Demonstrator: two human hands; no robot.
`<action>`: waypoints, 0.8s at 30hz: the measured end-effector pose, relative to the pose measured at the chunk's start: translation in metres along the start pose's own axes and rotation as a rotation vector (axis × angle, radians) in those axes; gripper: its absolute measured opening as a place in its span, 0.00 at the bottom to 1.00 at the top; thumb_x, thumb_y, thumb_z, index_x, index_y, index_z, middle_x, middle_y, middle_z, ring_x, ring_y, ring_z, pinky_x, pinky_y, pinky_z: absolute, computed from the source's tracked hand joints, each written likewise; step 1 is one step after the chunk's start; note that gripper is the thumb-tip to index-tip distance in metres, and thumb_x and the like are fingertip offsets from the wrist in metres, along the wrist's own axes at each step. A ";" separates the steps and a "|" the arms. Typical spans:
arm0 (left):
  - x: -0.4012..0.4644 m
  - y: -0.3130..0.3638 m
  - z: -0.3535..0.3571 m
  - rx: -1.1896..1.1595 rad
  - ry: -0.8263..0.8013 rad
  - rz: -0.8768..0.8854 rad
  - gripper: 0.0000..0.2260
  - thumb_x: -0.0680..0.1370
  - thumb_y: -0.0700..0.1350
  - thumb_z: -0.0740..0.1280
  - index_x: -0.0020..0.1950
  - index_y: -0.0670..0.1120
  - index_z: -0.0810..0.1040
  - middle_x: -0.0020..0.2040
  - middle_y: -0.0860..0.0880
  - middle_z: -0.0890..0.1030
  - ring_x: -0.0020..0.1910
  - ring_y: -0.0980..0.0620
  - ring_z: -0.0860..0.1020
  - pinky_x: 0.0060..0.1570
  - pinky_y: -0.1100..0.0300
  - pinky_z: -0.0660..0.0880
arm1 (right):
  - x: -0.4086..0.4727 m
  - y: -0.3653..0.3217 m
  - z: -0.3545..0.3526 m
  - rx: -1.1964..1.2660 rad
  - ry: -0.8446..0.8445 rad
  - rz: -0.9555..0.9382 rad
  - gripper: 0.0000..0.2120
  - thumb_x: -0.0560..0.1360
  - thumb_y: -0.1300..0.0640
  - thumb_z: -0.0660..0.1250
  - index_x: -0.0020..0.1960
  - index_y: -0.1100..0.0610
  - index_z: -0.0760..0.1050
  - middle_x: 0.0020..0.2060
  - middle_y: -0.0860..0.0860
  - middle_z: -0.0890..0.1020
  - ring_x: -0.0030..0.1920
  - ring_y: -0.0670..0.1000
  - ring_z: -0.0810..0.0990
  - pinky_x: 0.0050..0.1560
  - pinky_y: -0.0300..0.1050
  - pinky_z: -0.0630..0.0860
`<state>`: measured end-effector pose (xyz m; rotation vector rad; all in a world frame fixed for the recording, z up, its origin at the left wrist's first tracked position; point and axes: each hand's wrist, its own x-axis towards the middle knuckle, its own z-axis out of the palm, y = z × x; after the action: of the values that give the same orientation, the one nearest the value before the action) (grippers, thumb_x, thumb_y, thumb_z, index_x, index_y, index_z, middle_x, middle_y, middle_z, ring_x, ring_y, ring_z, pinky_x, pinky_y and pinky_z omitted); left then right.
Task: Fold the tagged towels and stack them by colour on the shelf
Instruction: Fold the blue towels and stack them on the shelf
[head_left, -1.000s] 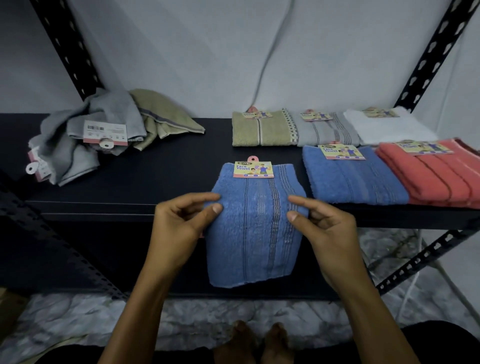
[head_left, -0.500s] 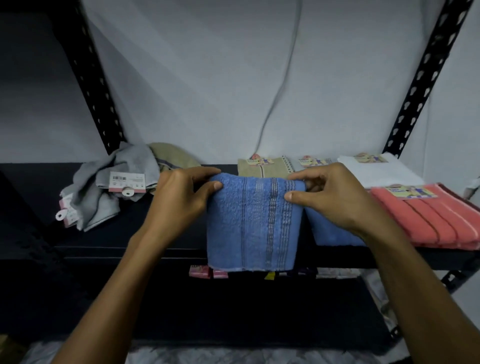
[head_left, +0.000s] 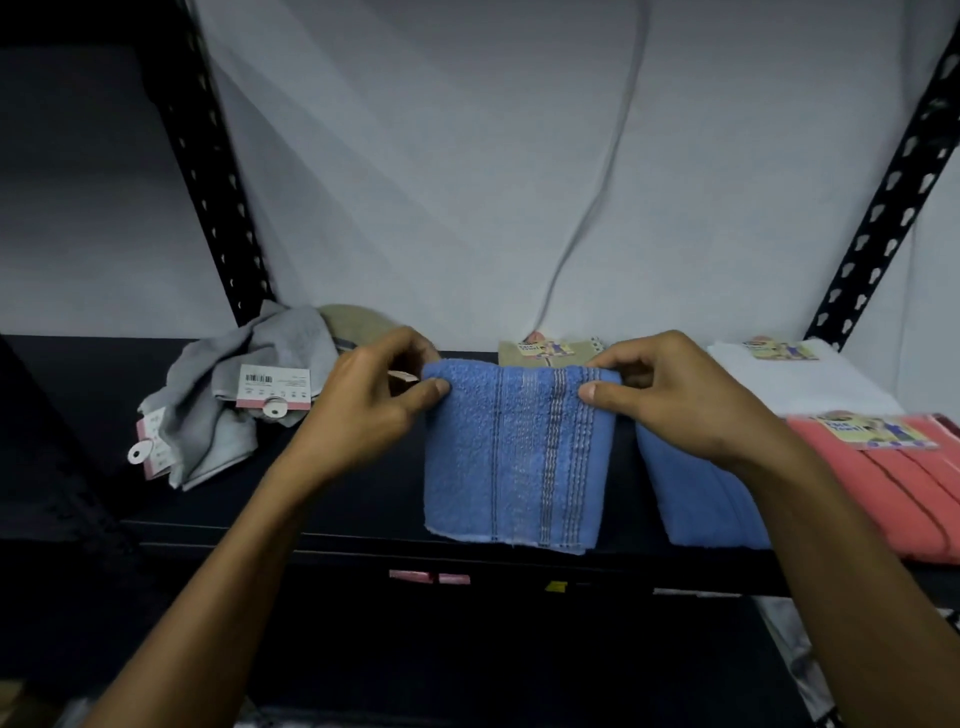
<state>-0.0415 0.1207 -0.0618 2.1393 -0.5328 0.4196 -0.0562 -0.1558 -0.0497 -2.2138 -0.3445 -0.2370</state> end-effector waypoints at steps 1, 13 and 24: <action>0.003 -0.004 -0.001 -0.143 -0.035 -0.012 0.05 0.77 0.37 0.70 0.46 0.45 0.75 0.42 0.50 0.81 0.41 0.57 0.78 0.43 0.65 0.75 | 0.005 -0.001 0.001 0.039 -0.007 -0.003 0.05 0.73 0.57 0.74 0.48 0.55 0.84 0.43 0.53 0.86 0.49 0.53 0.84 0.57 0.59 0.78; 0.064 -0.055 -0.020 -0.156 0.113 0.000 0.10 0.79 0.37 0.67 0.57 0.47 0.80 0.52 0.54 0.84 0.53 0.59 0.81 0.54 0.63 0.76 | 0.108 -0.010 0.030 0.001 -0.026 -0.102 0.05 0.75 0.60 0.72 0.49 0.52 0.83 0.44 0.46 0.85 0.49 0.48 0.83 0.57 0.56 0.79; -0.023 -0.108 0.021 0.571 -0.012 0.561 0.11 0.78 0.41 0.65 0.60 0.45 0.78 0.55 0.48 0.83 0.59 0.50 0.78 0.62 0.49 0.71 | 0.077 0.061 0.096 -0.282 -0.068 -0.133 0.11 0.69 0.67 0.72 0.47 0.54 0.84 0.47 0.50 0.83 0.50 0.52 0.81 0.53 0.45 0.75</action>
<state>-0.0035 0.1657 -0.1575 2.5055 -1.1355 0.9620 0.0410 -0.1040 -0.1313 -2.4836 -0.5237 -0.2973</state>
